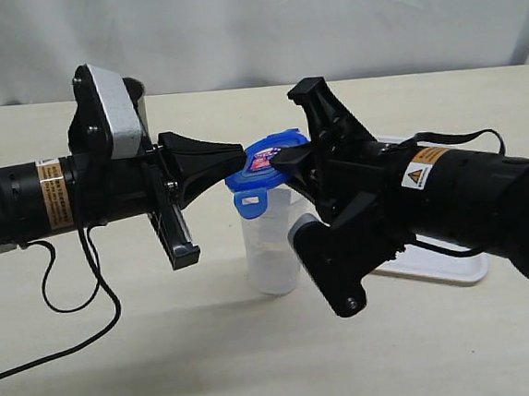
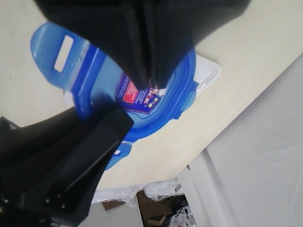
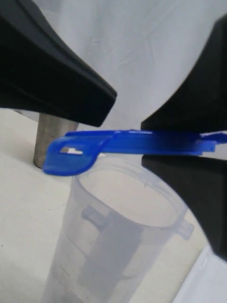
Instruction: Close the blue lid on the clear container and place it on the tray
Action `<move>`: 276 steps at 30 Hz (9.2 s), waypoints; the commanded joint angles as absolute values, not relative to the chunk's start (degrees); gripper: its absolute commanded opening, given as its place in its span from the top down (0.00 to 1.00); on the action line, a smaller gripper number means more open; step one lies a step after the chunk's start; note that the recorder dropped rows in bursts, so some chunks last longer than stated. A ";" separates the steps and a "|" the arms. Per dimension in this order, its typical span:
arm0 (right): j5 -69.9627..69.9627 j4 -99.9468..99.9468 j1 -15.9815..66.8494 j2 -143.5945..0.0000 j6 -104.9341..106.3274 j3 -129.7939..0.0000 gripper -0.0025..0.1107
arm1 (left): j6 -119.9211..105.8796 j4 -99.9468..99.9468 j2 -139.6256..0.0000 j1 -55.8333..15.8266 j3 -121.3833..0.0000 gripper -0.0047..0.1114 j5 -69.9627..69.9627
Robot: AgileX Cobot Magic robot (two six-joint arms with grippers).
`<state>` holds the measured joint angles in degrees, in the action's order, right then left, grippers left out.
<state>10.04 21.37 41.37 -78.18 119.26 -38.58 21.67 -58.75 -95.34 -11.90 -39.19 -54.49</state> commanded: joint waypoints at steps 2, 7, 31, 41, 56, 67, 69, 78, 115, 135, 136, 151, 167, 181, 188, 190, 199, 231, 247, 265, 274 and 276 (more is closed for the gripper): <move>10.55 21.77 41.45 -78.14 119.05 -38.50 0.94 | 21.22 -57.78 -96.50 -12.08 -40.12 0.96 -56.03; 10.66 21.77 41.45 -78.14 119.05 -38.50 0.83 | 21.22 -57.78 -96.50 -12.08 -40.12 0.96 -56.03; 13.69 30.87 41.34 -78.14 119.06 -38.50 0.80 | 21.28 -58.29 -96.50 -12.08 -40.12 0.96 -56.03; 13.59 30.85 41.46 -77.78 119.16 -38.50 0.80 | 21.27 -59.26 -96.50 -12.08 -40.12 0.96 -56.23; 13.46 32.57 41.46 -77.02 116.69 -38.50 0.57 | 21.03 -59.26 -96.50 -12.08 -40.12 0.96 -56.03; 8.56 42.96 41.46 -71.17 116.69 -38.50 0.57 | 20.80 -59.37 -96.50 -12.08 -40.12 0.96 -56.03; 7.23 43.26 41.46 -71.17 116.69 -38.50 0.57 | 20.80 -59.37 -96.50 -12.08 -40.12 0.96 -56.03; 23.93 57.51 41.46 -69.99 109.90 -40.52 0.57 | 20.70 -59.23 -96.50 -12.08 -40.12 0.96 -56.02; -63.87 26.63 -9.65 -100.12 18.96 -73.21 0.51 | 52.53 -59.42 -65.70 3.28 -38.34 0.96 -15.26; -36.92 32.73 24.88 -87.87 9.24 -27.72 0.47 | 52.89 -60.73 -65.69 3.28 -38.34 0.96 -15.74; -36.80 34.42 24.88 -88.43 10.31 -27.28 0.47 | 52.89 -60.73 -65.69 3.28 -38.34 0.96 -15.71; -34.48 45.52 24.88 -92.55 20.87 -24.96 0.65 | 52.89 -60.73 -65.69 3.28 -38.34 0.96 -16.81; -27.93 35.82 24.88 -92.55 19.91 -30.15 0.94 | 52.99 -60.73 -65.69 3.28 -38.34 0.96 -17.03; -34.00 10.58 24.88 -84.43 -1.43 -39.24 0.94 | 52.99 -60.73 -65.69 3.28 -38.34 0.96 -17.25; -37.06 5.13 24.88 -79.64 -5.17 -39.24 0.94 | 52.99 -60.73 -65.69 3.28 -38.34 0.96 -17.50; -38.56 5.37 24.88 -79.64 -5.17 -39.24 0.94 | 52.99 -60.73 -65.69 3.28 -38.34 0.96 -17.50; -38.32 4.20 24.76 -86.76 -6.93 -39.11 0.57 | 53.75 -60.83 -65.69 3.28 -38.34 0.96 -17.53; -28.40 17.13 24.76 -94.08 8.35 -38.99 0.94 | 53.76 -60.95 -65.69 3.28 -38.34 0.96 -17.53; -33.19 -6.46 24.76 -61.55 -5.72 -52.41 0.94 | 53.76 -65.76 -65.83 3.28 -38.34 0.96 -20.57; -24.32 -11.35 24.86 -68.42 6.42 -56.32 0.94 | 52.69 -67.25 -66.95 3.28 -38.34 0.96 -22.68; -20.85 -26.43 30.19 -73.26 3.26 -59.87 0.94 | 52.69 -67.25 -66.95 3.28 -38.34 0.96 -22.68; -20.42 -30.36 30.19 -73.72 3.93 -60.54 0.94 | 52.69 -67.25 -66.95 3.28 -38.34 0.96 -22.68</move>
